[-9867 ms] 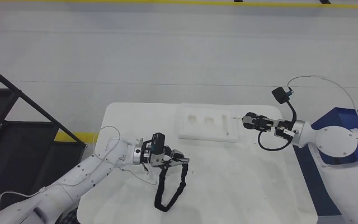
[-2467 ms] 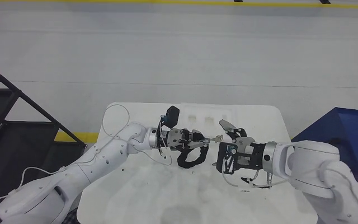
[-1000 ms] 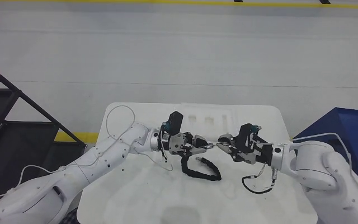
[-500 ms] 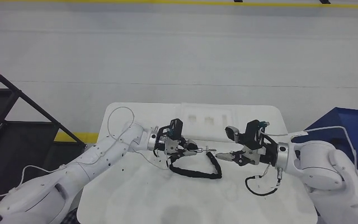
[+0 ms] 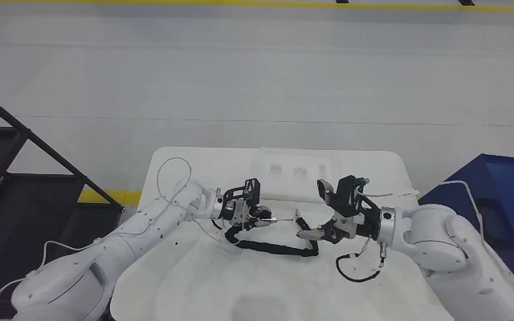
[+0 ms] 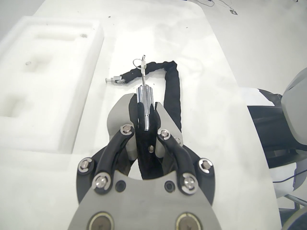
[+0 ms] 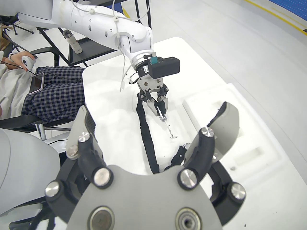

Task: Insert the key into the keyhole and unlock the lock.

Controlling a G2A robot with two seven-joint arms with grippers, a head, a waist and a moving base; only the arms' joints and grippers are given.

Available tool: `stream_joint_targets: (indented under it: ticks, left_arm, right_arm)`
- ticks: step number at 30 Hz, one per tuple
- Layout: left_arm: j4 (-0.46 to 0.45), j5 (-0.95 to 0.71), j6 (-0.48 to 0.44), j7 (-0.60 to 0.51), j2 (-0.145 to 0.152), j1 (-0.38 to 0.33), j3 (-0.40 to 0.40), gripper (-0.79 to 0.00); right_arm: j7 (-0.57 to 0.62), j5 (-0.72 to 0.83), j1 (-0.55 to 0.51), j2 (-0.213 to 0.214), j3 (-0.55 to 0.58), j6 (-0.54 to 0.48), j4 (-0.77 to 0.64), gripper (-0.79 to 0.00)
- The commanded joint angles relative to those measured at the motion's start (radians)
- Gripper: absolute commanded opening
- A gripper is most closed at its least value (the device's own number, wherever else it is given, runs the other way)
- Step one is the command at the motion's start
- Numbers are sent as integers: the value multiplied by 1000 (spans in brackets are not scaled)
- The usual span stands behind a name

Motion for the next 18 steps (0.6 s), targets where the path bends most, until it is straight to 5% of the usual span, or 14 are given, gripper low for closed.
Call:
stream_joint_targets:
  ticks: [1,7,18]
  left_arm:
    - [24,-10,-11,-4,-14,-6,-1,0]
    - [46,-20,-16,15,-43,-54,-4,0]
    - [32,-158,-16,60,-28,-269,26,0]
  right_arm:
    - [-14,-12,21,-5,-17,1,25,0]
    - [-66,-32,71,-13,-32,-56,100,0]
    - [-110,-46,308,-33,-50,-225,348,0]
